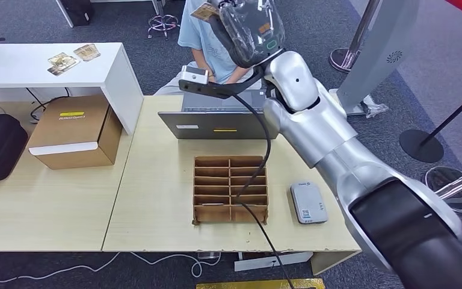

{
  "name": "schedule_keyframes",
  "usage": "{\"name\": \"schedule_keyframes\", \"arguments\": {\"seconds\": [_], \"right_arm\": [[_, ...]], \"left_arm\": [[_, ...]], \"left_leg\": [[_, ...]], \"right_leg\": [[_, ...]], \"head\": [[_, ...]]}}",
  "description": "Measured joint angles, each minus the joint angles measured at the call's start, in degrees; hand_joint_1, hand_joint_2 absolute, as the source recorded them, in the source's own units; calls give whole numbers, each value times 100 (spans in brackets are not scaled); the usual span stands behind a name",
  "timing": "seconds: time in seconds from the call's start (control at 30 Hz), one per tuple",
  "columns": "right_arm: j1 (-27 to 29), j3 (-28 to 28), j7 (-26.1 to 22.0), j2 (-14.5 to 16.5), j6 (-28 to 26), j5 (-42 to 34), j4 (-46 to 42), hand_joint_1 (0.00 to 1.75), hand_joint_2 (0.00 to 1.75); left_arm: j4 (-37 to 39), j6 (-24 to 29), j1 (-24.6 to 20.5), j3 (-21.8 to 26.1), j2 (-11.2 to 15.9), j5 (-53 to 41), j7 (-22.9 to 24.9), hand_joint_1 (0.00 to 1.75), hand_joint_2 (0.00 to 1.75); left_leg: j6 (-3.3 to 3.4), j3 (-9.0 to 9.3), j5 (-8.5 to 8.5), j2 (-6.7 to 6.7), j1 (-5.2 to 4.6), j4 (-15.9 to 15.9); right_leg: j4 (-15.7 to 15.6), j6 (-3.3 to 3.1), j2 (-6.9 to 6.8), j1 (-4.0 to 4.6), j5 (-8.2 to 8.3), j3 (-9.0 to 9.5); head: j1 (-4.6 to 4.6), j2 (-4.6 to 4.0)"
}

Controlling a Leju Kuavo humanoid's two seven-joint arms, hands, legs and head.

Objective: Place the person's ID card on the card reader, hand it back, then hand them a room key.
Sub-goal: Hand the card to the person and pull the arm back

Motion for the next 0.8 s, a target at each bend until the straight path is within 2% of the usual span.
{"name": "schedule_keyframes", "arguments": {"seconds": [0.17, 0.33, 0.57, 0.8], "right_arm": [[-436, 256, 452, 419, 939, 791, 757, 175, 175], [-643, 339, 818, 642, 1938, 919, 1334, 175, 175], [-818, 14, 1364, 600, 2727, 635, 1903, 175, 175], [-889, -261, 1456, 463, 3051, 573, 2131, 175, 175]], "left_arm": [[0, 21, -18, -77, 7, -87, 97, 0, 0], [0, 160, -38, -140, 2, -149, 98, 0, 0], [0, 474, -97, -224, -23, -213, 116, 0, 0], [0, 410, -204, -358, -22, -269, 298, 0, 0]], "left_leg": [[0, 0, 0, 3, -2, 1], [0, -1, 0, -6, -1, 2], [0, -1, 0, -3, -3, 6], [0, 0, 0, 0, -2, 7]], "right_leg": [[-2, -1, 4, -1, 1, -2], [-4, -1, -5, -1, 1, -1], [-6, 1, -1, -2, 3, -3], [-6, 4, 3, -2, 6, -4]], "head": [[1, 0], [1, 0], [1, 0], [0, 0]]}}
